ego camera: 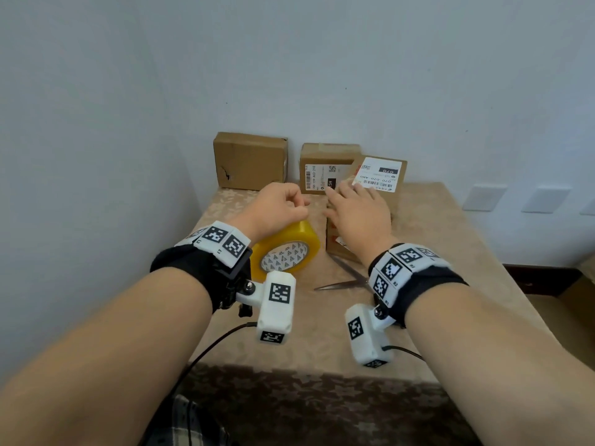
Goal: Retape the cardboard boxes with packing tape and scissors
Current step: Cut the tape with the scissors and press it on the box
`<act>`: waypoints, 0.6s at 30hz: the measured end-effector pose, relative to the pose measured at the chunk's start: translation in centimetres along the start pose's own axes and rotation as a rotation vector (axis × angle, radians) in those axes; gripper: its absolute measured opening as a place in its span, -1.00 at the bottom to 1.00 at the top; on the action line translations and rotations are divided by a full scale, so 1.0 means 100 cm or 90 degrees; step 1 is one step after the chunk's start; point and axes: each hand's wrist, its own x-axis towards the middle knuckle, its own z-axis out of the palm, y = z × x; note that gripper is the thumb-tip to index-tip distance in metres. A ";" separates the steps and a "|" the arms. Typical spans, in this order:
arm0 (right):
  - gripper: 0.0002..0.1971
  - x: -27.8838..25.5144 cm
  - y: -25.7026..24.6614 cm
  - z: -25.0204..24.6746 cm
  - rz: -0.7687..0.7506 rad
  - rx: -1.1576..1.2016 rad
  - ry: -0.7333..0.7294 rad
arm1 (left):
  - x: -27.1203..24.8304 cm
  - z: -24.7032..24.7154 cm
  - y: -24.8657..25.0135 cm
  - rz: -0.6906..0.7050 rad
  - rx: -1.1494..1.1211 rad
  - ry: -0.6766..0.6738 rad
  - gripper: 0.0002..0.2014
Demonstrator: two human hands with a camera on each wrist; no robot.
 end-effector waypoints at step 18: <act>-0.49 -0.035 0.032 -0.022 -0.104 0.181 0.012 | 0.003 0.014 -0.004 0.038 0.003 0.127 -0.89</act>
